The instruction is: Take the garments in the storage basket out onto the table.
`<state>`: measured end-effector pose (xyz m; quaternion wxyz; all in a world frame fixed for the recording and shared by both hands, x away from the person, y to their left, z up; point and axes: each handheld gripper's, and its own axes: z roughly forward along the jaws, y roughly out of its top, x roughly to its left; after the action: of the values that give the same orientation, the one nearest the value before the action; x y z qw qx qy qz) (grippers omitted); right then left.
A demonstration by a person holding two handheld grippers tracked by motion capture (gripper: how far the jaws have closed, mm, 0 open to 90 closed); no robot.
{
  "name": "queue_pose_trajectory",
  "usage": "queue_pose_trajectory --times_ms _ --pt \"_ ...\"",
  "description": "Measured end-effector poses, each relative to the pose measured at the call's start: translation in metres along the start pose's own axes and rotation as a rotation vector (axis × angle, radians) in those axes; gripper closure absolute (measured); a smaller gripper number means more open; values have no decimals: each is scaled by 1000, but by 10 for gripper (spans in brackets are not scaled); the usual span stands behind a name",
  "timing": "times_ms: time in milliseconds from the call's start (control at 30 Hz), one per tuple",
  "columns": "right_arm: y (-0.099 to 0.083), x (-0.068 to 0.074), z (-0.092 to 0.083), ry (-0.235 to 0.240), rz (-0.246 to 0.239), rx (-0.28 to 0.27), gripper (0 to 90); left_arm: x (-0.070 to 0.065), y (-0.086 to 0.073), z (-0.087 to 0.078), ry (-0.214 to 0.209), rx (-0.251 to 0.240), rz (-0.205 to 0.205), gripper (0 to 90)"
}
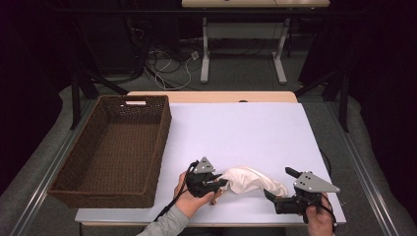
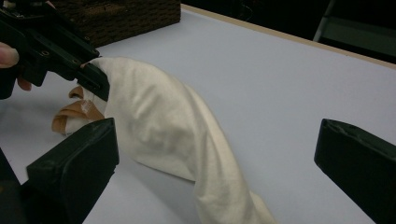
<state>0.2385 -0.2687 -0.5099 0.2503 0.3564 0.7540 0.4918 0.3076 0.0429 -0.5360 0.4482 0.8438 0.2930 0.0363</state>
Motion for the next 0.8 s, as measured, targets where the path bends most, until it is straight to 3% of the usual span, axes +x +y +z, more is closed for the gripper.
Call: queue_pose_trajectory --times_ms 167,300,333,667,800 --pt "-2 2 2 8 -2 8 0 3 -3 2 21 11 9 742" --pt "-2 2 2 11 -10 11 0 2 -5 5 13 4 -35 702" --pt "-2 2 2 9 -6 12 0 4 -5 4 13 6 -17 691" --pt "-3 3 4 17 -3 13 0 4 -2 -4 26 -55 -39 484" --pt "-3 4 5 15 -7 19 0 4 0 -9 45 -78 -21 418"
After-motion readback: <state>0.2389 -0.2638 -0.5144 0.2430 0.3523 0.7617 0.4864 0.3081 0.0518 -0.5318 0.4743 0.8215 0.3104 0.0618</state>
